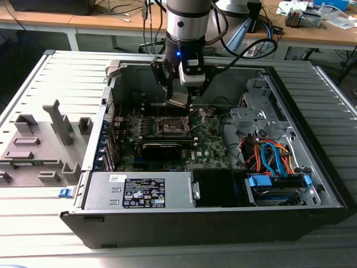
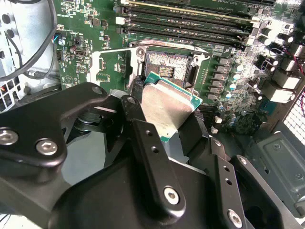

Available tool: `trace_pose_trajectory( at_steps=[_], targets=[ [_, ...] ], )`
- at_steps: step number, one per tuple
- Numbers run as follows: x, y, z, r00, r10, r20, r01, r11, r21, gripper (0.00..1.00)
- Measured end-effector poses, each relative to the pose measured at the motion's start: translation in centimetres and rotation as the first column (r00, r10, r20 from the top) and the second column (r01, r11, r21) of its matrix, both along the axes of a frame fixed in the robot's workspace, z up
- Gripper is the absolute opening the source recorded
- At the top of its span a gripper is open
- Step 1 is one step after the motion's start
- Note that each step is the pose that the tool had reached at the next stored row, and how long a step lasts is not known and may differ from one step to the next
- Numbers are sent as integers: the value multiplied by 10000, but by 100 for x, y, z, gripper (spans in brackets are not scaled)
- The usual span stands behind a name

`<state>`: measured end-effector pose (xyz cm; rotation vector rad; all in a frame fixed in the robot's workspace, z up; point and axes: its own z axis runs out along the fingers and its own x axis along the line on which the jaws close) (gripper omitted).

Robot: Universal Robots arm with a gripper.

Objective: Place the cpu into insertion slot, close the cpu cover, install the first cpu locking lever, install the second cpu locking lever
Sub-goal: 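Place the cpu into insertion slot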

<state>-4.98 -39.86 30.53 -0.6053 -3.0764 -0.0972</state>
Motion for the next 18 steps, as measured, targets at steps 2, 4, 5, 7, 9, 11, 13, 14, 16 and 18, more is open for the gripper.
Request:
trace_pose_trajectory(
  at_steps=[2, 4, 5, 7, 9, 11, 13, 14, 16, 18],
  targets=[
    [0, 0, 0, 10000, -57, 0, 57, 10000, 0, 55],
    [0, 0, 0, 9999, -107, 0, 107, 9999, 0, 55],
    [0, 0, -1, 9999, -117, 1, 117, 9999, 0, 55],
    [0, 0, 0, 9999, -153, 0, 153, 9999, 0, 55],
    [0, 0, -1, 9998, -180, 0, 180, 9998, 0, 55],
    [0, 0, -1, 9997, -232, 1, 232, 9997, 0, 55],
    [0, 0, -1, 9996, -274, 0, 274, 9996, 0, 55],
    [0, 0, -1, 9996, -287, 0, 287, 9996, 0, 55],
    [0, 0, -1, 9995, -313, 0, 313, 9995, 0, 55],
    [0, 0, -1, 9994, -348, 0, 348, 9994, 0, 55]
  ],
)
